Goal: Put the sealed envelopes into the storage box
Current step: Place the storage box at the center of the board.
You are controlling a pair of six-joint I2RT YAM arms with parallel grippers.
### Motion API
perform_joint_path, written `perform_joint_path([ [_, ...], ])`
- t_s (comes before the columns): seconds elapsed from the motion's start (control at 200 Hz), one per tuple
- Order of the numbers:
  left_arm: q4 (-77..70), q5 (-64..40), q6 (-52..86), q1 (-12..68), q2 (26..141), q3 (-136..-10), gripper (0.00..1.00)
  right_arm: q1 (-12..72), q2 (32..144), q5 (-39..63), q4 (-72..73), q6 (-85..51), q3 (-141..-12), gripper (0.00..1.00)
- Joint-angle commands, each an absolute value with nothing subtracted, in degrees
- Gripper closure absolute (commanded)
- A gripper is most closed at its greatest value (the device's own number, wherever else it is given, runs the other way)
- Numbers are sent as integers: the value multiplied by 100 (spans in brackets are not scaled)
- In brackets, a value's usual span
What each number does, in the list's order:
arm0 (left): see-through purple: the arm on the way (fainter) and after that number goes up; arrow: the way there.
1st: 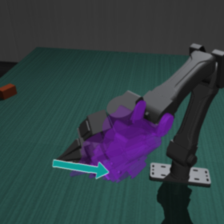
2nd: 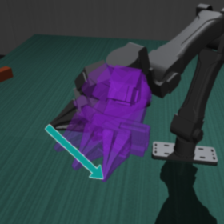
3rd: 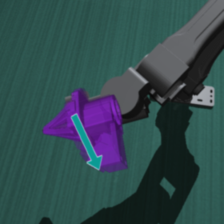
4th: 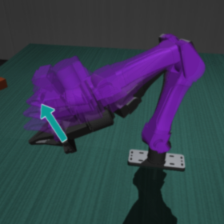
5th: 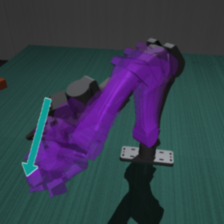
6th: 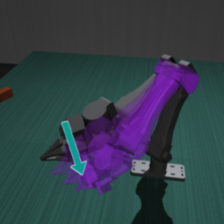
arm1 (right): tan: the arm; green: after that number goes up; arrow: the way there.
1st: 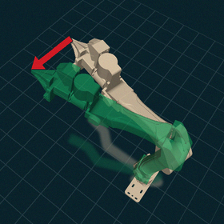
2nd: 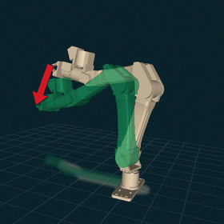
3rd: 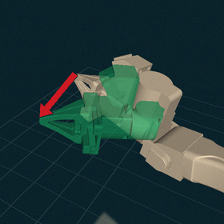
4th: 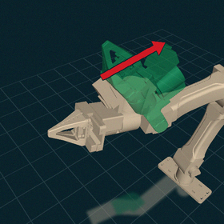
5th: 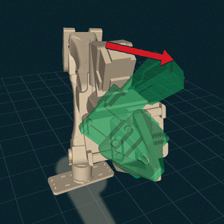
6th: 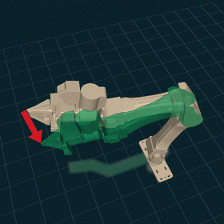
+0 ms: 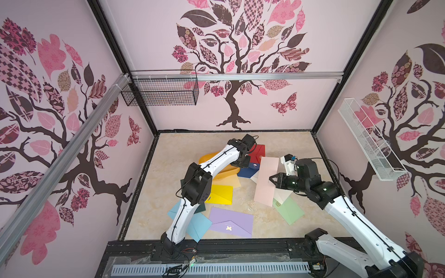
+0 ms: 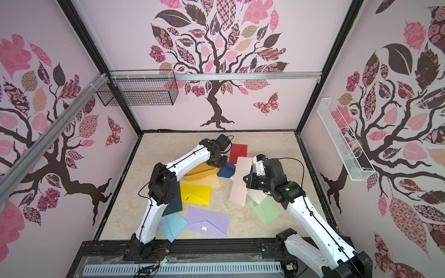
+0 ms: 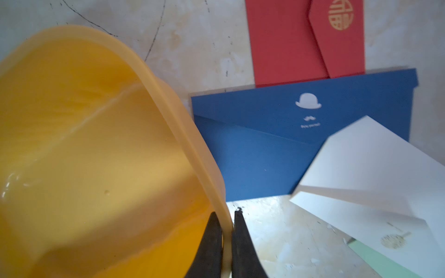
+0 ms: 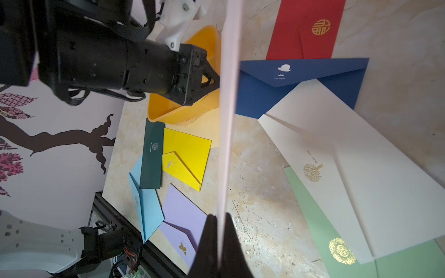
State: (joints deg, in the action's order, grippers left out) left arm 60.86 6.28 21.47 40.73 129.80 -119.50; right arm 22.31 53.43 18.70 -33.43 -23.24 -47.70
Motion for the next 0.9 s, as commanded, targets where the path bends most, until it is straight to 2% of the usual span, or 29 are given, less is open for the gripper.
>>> perform_joint_path([
  [0.0, 5950, 672, 2336, 4409, 12660, -11899, 100, 2199, 5191, 1395, -3699, -2232, -5063, 100],
  [0.185, 6449, 1076, 2529, 4706, 12650, -12450, 100, 1942, 5150, 1127, -3865, -2300, -5021, 100],
  [0.29, 6367, 1220, 2668, 4891, 12437, -12184, 100, 1855, 5139, 835, -4046, -2250, -5115, 100],
  [0.65, 5773, 462, 2931, 5124, 12430, -11469, 100, 1848, 5347, 321, -4438, -2085, -5489, 100],
  [0.73, 5798, 384, 2940, 5141, 12478, -11440, 93, 1843, 5383, 228, -4505, -2041, -5577, 100],
  [0.795, 5761, 384, 2913, 5159, 12414, -11370, 78, 1831, 5394, 177, -4520, -2014, -5622, 100],
  [0.895, 5666, 398, 2869, 5159, 12202, -11213, 62, 1818, 5405, 106, -4535, -2004, -5660, 100],
])
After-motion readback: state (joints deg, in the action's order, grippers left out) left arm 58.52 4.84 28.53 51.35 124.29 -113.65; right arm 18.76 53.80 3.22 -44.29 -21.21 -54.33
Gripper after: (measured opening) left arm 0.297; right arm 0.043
